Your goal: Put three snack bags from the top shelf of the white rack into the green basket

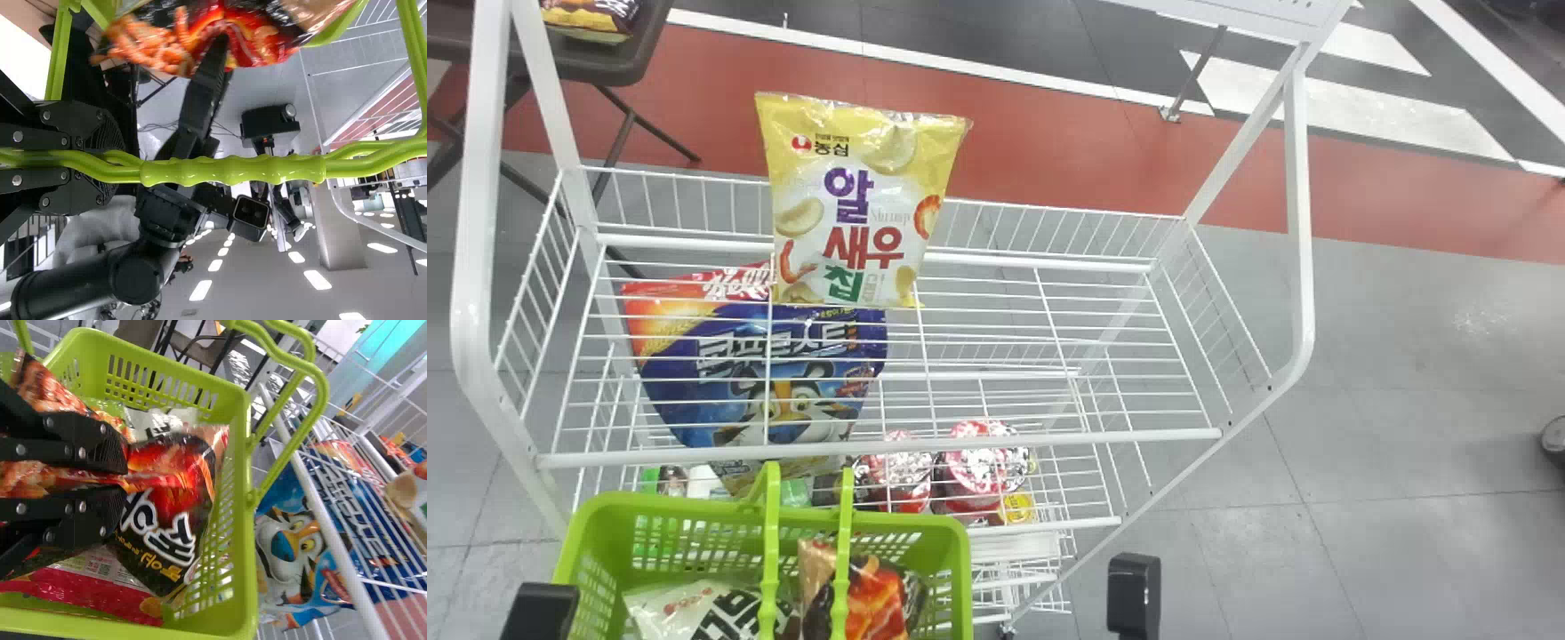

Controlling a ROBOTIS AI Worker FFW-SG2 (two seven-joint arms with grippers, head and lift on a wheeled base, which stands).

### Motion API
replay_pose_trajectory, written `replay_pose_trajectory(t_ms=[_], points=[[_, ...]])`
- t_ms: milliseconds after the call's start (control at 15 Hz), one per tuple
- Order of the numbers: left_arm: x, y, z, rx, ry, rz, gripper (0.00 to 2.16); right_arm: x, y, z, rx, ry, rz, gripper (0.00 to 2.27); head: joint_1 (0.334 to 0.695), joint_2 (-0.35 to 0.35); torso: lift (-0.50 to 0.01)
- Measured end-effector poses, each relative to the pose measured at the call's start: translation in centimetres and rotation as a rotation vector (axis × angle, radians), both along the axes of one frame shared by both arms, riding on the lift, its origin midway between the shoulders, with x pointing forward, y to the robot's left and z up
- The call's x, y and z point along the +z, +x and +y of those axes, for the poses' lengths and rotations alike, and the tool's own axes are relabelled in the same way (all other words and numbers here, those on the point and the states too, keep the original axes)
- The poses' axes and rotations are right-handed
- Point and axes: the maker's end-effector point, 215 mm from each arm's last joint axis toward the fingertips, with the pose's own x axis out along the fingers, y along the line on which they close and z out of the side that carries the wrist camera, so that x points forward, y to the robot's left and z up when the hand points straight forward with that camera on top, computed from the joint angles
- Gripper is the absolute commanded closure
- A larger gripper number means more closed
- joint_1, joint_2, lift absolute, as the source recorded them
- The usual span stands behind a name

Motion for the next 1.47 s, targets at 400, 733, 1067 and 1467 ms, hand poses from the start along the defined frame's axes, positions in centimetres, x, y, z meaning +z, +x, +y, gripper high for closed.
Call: replay_pose_trajectory(t_ms=[400, 733, 1067, 1467], points=[[-0.1, 0.0, 0.1, 0.003, 0.007, 0.0, 2.15, 2.6, 2.4, -1.7, -0.048, -0.018, -0.127, 0.06, 0.695, -0.35, 0.0], [-0.2, -0.1, -0.2, 0.0, 0.009, 0.001, 2.15, 11.3, 8.4, -4.8, -0.201, -0.154, -0.509, 0.07, 0.695, -0.35, 0.0], [-0.8, -0.4, -0.2, 0.002, 0.009, 0.021, 2.15, 17.7, 11.2, -5.2, -0.376, -0.368, -0.754, 0.07, 0.695, -0.35, 0.0], [-1.3, -0.8, -0.2, 0.009, -0.002, 0.036, 2.15, 17.2, 10.7, -4.5, -0.441, -0.397, -0.766, 0.07, 0.695, -0.35, 0.0]])
